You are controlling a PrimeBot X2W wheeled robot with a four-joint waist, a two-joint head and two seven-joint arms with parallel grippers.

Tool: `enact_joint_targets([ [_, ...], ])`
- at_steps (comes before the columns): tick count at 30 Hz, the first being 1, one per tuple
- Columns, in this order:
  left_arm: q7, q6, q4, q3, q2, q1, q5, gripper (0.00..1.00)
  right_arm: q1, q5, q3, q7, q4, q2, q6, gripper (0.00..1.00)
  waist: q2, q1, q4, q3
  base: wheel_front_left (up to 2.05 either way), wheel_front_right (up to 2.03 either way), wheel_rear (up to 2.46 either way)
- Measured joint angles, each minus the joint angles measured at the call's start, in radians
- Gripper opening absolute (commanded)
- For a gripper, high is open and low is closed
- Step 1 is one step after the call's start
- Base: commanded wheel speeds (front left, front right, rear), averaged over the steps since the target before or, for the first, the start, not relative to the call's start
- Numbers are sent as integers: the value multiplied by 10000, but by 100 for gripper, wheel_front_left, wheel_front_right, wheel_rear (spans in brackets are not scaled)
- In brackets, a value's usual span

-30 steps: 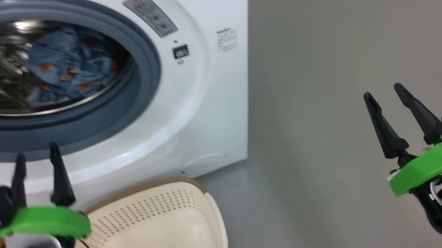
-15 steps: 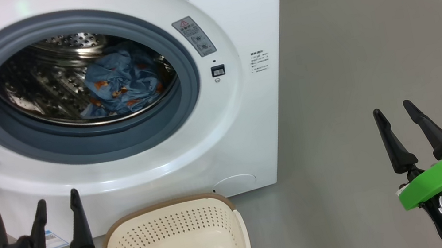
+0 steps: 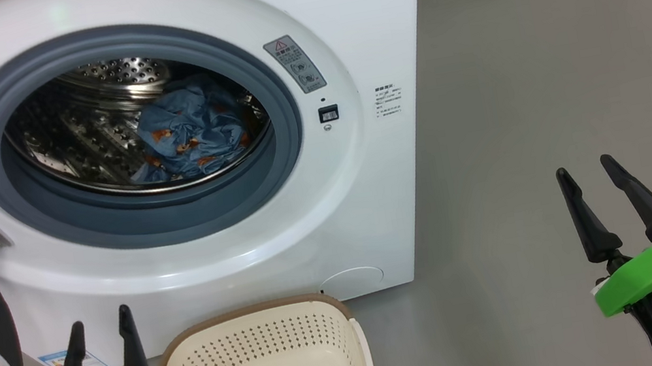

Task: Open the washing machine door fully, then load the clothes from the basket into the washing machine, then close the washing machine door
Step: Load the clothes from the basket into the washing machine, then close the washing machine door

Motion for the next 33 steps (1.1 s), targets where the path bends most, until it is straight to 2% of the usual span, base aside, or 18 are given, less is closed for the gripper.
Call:
enact_joint_targets([
  [10, 0, -134, -52, -130, 8, 35, -75, 100, 30, 4, 113, 0, 36, -104, 0, 100, 0, 0, -44, -89, 0, 0, 0],
  [33, 0, -121, -52, -251, 79, 156, -98, 100, 32, 33, 178, 0, 75, -94, 0, 100, 0, 0, -85, -47, 0, 0, 0],
])
